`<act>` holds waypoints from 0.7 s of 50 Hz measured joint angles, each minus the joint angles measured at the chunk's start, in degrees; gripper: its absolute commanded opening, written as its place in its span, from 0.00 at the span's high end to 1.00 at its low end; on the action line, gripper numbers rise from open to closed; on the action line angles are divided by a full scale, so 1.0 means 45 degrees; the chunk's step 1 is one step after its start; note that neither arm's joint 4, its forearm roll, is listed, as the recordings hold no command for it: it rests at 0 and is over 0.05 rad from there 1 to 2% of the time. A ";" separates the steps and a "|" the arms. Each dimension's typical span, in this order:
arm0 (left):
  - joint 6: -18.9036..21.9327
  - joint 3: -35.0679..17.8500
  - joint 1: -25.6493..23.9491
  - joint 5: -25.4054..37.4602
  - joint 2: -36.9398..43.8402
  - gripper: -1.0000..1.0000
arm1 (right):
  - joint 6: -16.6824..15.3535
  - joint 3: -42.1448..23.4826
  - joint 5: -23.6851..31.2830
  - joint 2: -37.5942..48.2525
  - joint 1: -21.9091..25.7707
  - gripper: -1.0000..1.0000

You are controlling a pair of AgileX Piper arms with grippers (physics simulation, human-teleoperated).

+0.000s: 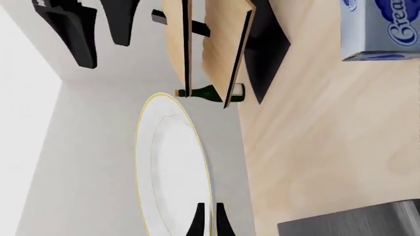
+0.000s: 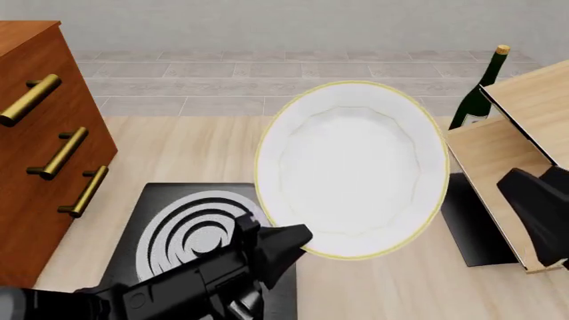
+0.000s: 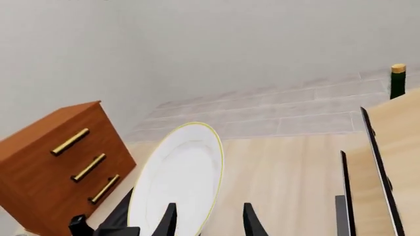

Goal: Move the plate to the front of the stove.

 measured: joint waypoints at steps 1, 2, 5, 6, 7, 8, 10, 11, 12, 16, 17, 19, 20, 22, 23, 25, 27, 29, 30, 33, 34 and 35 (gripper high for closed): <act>0.0001 0.0006 -0.0024 0.0006 -0.0022 1.00 | 0.0041 0.0013 -0.0119 0.0118 0.0013 0.00; -0.0003 0.0011 -0.0050 0.0016 -0.0048 1.00 | 0.0089 0.0028 -0.0245 0.0238 0.0028 0.00; -0.0013 0.0027 -0.0132 0.0052 -0.0135 1.00 | 0.0194 0.0061 -0.0607 0.0606 0.0064 0.00; -0.0017 0.0032 -0.0162 0.0068 -0.0170 1.00 | 0.0229 0.0073 -0.0727 0.0726 0.0078 0.00; -0.0023 0.0038 -0.0194 0.0088 -0.0211 1.00 | 0.0261 0.0088 -0.0856 0.0852 0.0090 0.00; -0.0031 0.0041 -0.0226 0.0113 -0.0257 1.00 | 0.0300 0.0105 -0.0986 0.0979 0.0101 0.00; -0.0044 0.0050 -0.0291 0.0151 -0.0344 1.00 | 0.0388 0.0142 -0.1238 0.1218 0.0137 0.00; -0.0047 0.0056 -0.0325 0.0165 -0.0386 1.00 | 0.0417 0.0158 -0.1359 0.1337 0.0155 0.00; -0.0052 0.0062 -0.0359 0.0184 -0.0432 1.00 | 0.0452 0.0177 -0.1482 0.1452 0.0175 0.00; -0.0062 0.0091 -0.0499 0.0245 -0.0612 1.00 | 0.0607 0.0252 -0.1965 0.1906 0.0259 0.00; -0.0063 0.0101 -0.0536 0.0254 -0.0653 1.00 | 0.0650 0.0273 -0.2084 0.2014 0.0283 0.00; -0.0063 0.0122 -0.0615 0.0274 -0.0739 1.00 | 0.0731 0.0314 -0.2313 0.2219 0.0340 0.00; -0.0060 0.0133 -0.0658 0.0280 -0.0780 1.00 | 0.0769 0.0334 -0.2426 0.2321 0.0365 0.00; -0.0066 0.0151 -0.0742 0.0307 -0.0867 1.00 | 0.0855 0.0376 -0.2649 0.2518 0.0415 0.00; -0.0064 0.0162 -0.0787 0.0313 -0.0906 1.00 | 0.0900 0.0399 -0.2763 0.2619 0.0440 0.00; -0.0072 0.0177 -0.0878 0.0343 -0.0988 1.00 | 0.0996 0.0454 -0.2993 0.2814 0.0490 0.00; -0.0072 0.0191 -0.0967 0.0365 -0.1058 1.00 | 0.1083 0.0502 -0.3203 0.2996 0.0547 0.00; -0.0075 0.0202 -0.1053 0.0387 -0.1118 1.00 | 0.1159 0.0547 -0.3404 0.3172 0.0609 0.00; -0.0077 0.0205 -0.1094 0.0399 -0.1144 1.00 | 0.1197 0.0569 -0.3504 0.3258 0.0643 0.00; -0.0085 0.0212 -0.1208 0.0423 -0.1204 1.00 | 0.1295 0.0629 -0.3783 0.3501 0.0740 0.00; -0.0087 0.0214 -0.1242 0.0428 -0.1220 1.00 | 0.1323 0.0646 -0.3865 0.3573 0.0770 0.00; -0.0090 0.0217 -0.1275 0.0429 -0.1233 1.00 | 0.1345 0.0658 -0.3932 0.3635 0.0799 0.00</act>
